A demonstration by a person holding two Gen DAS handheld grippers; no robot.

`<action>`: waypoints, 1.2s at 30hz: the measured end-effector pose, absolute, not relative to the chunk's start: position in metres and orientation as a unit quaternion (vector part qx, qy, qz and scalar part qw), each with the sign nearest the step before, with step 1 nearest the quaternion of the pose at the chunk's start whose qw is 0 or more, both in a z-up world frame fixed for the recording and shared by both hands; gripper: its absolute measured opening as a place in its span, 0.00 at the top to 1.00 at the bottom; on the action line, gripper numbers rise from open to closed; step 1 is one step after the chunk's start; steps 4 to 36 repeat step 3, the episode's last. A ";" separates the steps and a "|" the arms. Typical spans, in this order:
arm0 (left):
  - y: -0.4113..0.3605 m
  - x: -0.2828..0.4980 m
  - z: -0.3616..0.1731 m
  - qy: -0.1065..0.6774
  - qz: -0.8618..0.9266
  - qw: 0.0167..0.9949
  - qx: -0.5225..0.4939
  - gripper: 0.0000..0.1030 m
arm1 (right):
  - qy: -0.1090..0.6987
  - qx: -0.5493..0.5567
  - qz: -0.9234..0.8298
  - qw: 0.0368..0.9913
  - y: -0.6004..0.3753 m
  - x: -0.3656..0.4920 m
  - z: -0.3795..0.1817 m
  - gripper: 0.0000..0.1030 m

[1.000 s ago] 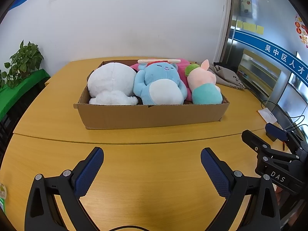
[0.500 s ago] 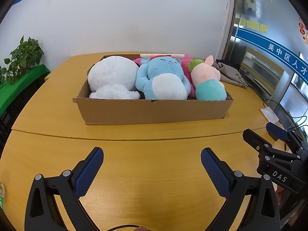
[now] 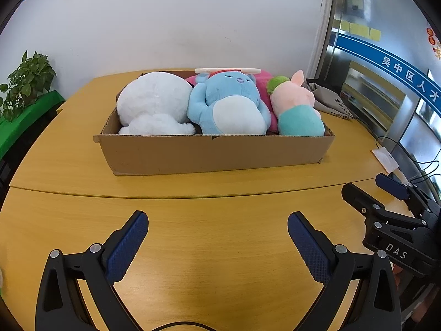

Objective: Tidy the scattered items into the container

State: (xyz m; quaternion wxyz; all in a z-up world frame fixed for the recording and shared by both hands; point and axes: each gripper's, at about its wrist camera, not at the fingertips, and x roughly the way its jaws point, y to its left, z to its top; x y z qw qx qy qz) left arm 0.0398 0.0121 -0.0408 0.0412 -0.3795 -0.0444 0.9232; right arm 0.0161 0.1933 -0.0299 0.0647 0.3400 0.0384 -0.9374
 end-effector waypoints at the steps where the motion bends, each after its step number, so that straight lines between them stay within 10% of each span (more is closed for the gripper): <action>1: 0.013 0.039 -0.042 -0.044 0.923 0.041 -0.380 0.01 | 0.039 0.341 -0.937 0.065 0.193 0.015 -0.031 0.17; 36: 0.015 0.038 -0.044 -0.034 0.924 0.035 -0.380 0.01 | 0.039 0.344 -0.936 0.065 0.192 0.014 -0.034 0.17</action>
